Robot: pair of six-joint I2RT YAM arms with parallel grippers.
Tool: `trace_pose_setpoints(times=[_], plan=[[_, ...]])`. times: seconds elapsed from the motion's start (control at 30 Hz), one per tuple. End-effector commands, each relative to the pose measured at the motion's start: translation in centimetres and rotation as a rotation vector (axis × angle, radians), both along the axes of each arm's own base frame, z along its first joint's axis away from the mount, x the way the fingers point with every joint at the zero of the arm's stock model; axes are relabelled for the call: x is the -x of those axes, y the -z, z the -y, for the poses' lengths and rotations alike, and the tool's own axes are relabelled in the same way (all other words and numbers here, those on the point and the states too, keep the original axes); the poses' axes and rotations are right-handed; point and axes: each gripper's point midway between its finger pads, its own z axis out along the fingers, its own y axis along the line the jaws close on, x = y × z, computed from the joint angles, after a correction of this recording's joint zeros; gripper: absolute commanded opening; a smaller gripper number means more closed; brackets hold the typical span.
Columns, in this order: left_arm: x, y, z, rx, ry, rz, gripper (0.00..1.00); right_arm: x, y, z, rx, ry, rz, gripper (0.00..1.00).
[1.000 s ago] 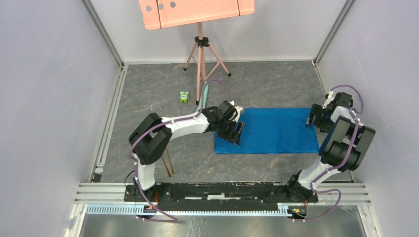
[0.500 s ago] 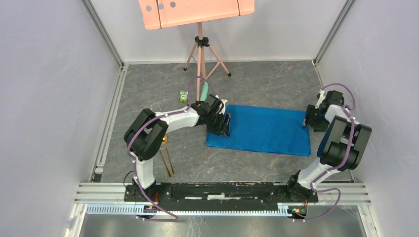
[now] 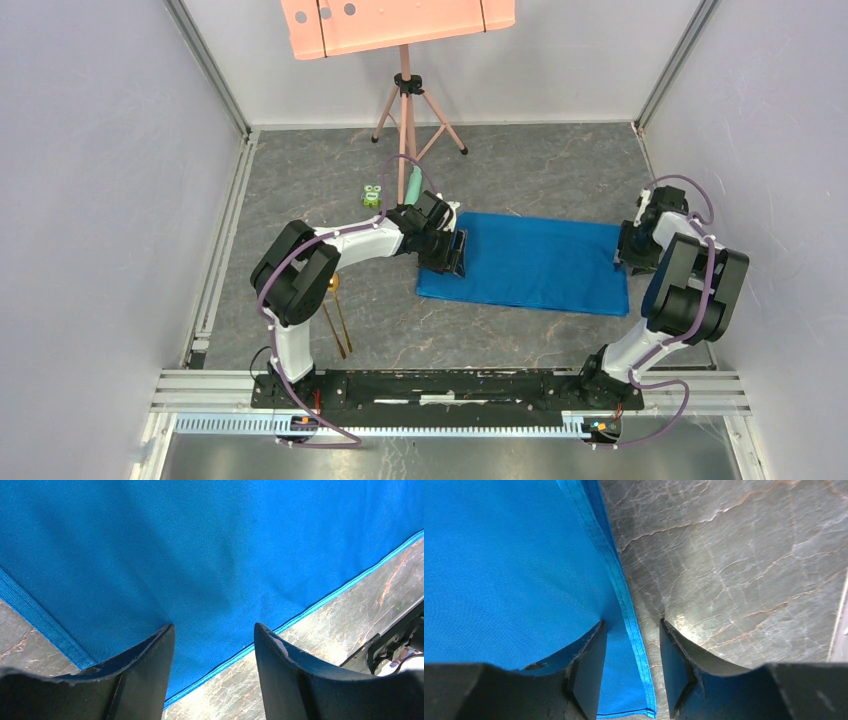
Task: Fold the napkin into a case and place the utensils inside
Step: Smooth out the rectangle-folded napkin at the center of the board.
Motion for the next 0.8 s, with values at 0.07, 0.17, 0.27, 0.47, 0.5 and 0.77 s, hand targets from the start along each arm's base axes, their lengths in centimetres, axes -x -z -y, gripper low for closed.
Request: trace_pose_setpoints(times=[0.07, 0.17, 0.27, 0.47, 0.5, 0.77], plan=[[1.2, 1.4, -2.0, -0.095, -0.003, -0.042, 0.67, 0.4, 1.4, -0.4, -0.004, -0.050, -0.037, 0.55], [1.1, 1.2, -1.9, -0.092, -0.003, -0.039, 0.67, 0.6, 2.1, -0.5, -0.002, -0.053, -0.060, 0.56], [1.2, 1.1, -1.9, -0.091, -0.002, -0.042, 0.67, 0.8, 2.7, -0.8, -0.003, -0.059, -0.076, 0.54], [1.2, 0.7, -2.0, -0.086, 0.001, -0.032, 0.67, 1.4, 3.7, -0.3, 0.013, -0.043, -0.124, 0.26], [1.2, 0.7, -2.0, -0.088, 0.002, -0.030, 0.67, 1.3, 3.5, -0.1, 0.024, -0.039, -0.121, 0.25], [1.2, 0.9, -2.0, -0.086, 0.004, -0.034, 0.67, -1.6, -2.4, 1.0, 0.101, -0.036, 0.065, 0.49]])
